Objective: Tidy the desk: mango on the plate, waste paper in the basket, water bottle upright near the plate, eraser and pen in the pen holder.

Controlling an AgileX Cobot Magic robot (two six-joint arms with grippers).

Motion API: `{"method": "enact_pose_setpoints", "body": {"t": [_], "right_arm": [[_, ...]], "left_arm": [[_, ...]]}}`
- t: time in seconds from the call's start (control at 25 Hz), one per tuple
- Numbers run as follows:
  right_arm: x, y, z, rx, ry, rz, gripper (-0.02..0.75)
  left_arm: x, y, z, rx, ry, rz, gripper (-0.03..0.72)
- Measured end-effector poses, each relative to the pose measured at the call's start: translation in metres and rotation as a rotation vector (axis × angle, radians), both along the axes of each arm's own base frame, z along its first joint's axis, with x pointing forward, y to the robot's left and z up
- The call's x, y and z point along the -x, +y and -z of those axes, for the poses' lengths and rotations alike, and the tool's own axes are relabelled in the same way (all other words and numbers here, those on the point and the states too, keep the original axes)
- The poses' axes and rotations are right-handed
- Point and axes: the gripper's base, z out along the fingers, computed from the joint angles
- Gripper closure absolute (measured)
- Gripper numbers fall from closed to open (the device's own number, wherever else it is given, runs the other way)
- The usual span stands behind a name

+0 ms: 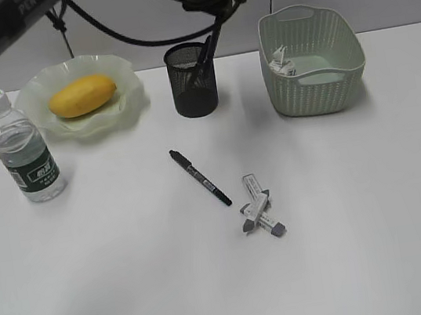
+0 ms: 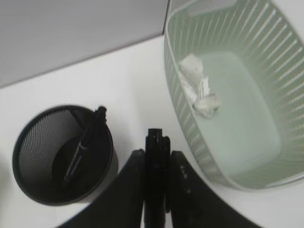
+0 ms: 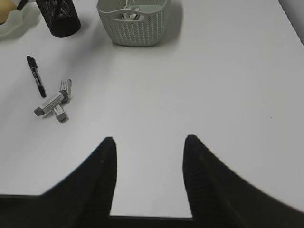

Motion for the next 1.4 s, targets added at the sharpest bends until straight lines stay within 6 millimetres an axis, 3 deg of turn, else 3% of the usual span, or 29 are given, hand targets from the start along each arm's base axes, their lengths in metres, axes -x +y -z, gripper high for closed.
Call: {"method": "enact_pose_setpoints", "body": {"t": [0.2, 0.6, 1.04, 1.24, 1.4], "right_arm": [[0.000, 0.000, 0.000, 0.000, 0.000, 0.000, 0.363], [0.000, 0.000, 0.000, 0.000, 0.000, 0.000, 0.363], [0.000, 0.000, 0.000, -0.001, 0.000, -0.001, 0.363], [0.000, 0.000, 0.000, -0.001, 0.000, -0.001, 0.363], [0.000, 0.000, 0.000, -0.001, 0.000, -0.001, 0.363]], "left_arm": [[0.002, 0.004, -0.034, 0.067, -0.119, 0.007, 0.575], [-0.004, 0.020, -0.067, 0.128, -0.246, 0.012, 0.576], [0.003, 0.016, -0.067, 0.196, -0.375, 0.068, 0.576], [0.010, 0.031, -0.062, 0.264, -0.465, 0.090, 0.580], [0.010, 0.051, -0.040, 0.369, -0.538, 0.073, 0.584]]}}
